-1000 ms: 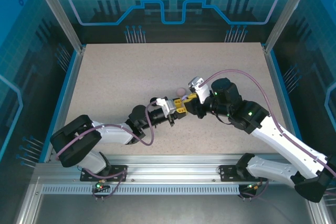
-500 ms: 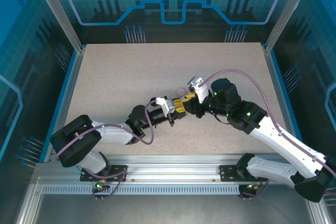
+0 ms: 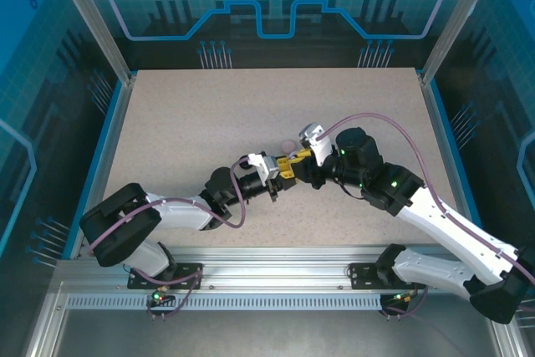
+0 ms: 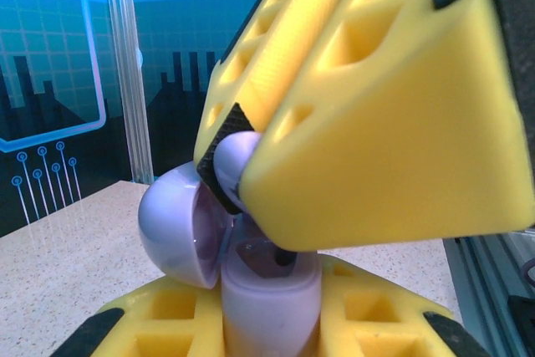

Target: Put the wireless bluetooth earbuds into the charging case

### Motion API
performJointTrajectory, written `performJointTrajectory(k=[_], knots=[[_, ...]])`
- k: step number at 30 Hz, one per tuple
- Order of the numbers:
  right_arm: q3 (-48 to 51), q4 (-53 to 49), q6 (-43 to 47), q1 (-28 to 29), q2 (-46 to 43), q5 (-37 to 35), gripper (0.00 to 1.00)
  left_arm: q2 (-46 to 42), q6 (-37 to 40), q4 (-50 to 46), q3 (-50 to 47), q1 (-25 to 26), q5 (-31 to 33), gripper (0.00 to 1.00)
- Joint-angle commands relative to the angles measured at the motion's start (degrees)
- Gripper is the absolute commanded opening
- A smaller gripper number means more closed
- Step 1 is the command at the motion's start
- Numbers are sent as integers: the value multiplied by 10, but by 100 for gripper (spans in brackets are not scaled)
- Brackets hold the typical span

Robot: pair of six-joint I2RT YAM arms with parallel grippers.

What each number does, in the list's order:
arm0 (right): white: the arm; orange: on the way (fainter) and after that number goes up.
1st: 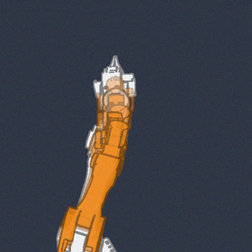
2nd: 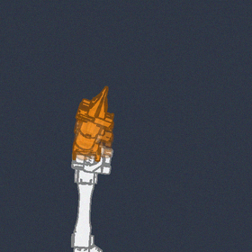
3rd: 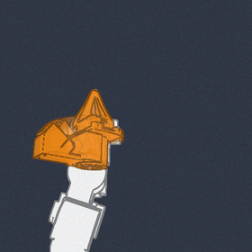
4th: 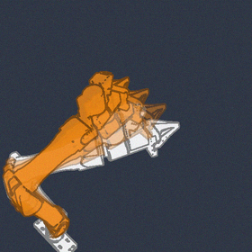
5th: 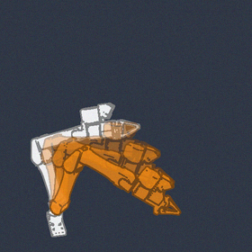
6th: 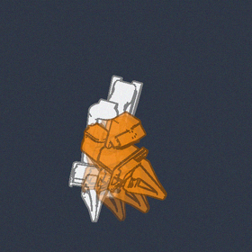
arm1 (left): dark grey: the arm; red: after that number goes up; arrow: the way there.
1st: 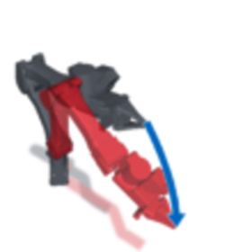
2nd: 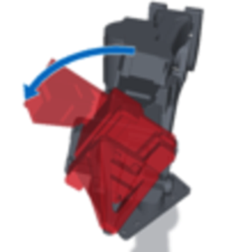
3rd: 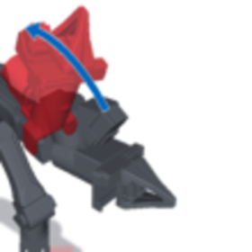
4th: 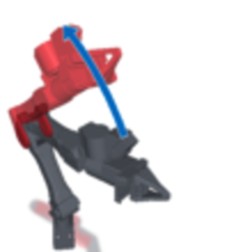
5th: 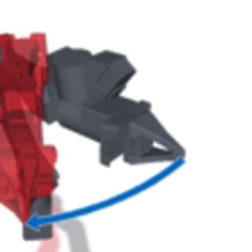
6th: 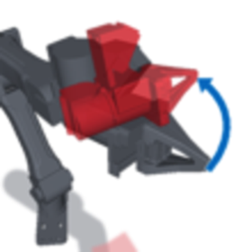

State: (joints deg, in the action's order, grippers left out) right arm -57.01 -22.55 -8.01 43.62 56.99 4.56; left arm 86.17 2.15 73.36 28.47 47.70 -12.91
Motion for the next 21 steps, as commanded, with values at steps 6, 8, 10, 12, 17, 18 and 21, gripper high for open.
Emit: performJointTrajectory(k=[6, 8, 10, 12, 17, 18, 21], knots=[[7, 49, -25, -3, -20, 22, 23, -21, -44, 19, 23, 5, 7, 2], [15, 65, -31, -5, -25, 24, 22, -21, -60, 18, 26, 5, 5, 2], [17, 73, -33, -7, -25, 23, 23, -18, -70, 18, 29, 5, 2, 2], [17, 75, -32, -7, -23, 21, 23, -17, -72, 21, 29, 5, 2, 2], [16, 69, -21, -10, -27, 2, 23, -20, -73, 22, 26, 5, 4, 2], [16, 67, -19, -12, -27, 0, 23, -21, -73, 22, 26, 5, 5, 2], [17, 59, -17, -13, -28, -2, 23, -21, -76, 21, 27, 5, 6, 2]])
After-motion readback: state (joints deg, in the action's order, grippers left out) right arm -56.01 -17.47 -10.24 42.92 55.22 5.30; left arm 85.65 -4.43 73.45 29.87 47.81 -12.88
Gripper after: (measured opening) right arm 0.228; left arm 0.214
